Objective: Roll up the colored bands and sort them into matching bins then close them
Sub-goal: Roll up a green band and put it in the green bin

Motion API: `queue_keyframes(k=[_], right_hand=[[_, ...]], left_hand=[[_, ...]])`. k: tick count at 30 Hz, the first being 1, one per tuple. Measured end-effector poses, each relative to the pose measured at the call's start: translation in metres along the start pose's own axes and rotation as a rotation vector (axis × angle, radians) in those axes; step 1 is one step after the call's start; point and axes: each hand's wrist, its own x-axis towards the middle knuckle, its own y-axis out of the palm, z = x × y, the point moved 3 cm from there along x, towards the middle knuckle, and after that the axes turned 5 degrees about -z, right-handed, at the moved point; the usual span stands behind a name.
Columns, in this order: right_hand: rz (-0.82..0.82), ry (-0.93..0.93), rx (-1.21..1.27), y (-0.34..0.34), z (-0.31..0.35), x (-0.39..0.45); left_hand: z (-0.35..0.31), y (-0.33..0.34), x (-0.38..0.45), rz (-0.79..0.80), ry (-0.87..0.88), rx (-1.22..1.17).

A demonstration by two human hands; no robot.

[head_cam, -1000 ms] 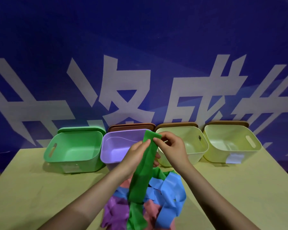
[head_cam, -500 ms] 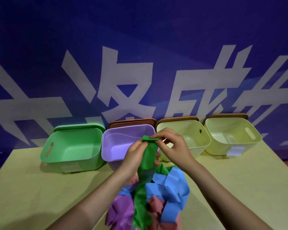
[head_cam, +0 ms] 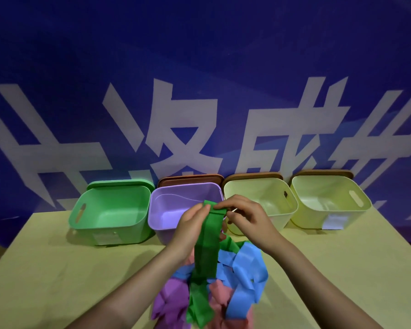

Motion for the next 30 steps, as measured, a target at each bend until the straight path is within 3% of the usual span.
queue_keyframes(k=[3, 6, 18, 25, 30], right_hand=[[-0.078, 0.135, 0.182, -0.006, 0.001, -0.006], [-0.093, 0.176, 0.187, -0.007, -0.001, -0.008], [-0.208, -0.027, -0.130, -0.006, 0.009, -0.013], [-0.282, 0.011, -0.094, -0.003, 0.013, -0.014], [-0.328, -0.068, -0.160, 0.006, 0.017, -0.020]], left_hand=[[-0.001, 0.008, -0.008, -0.012, 0.056, 0.057], [-0.002, 0.015, -0.013, -0.053, 0.109, 0.143], [0.001, 0.014, -0.019, -0.136, 0.352, 0.365], [0.009, 0.008, -0.021, -0.080, -0.016, -0.025], [0.012, 0.001, -0.024, -0.077, -0.042, -0.018]])
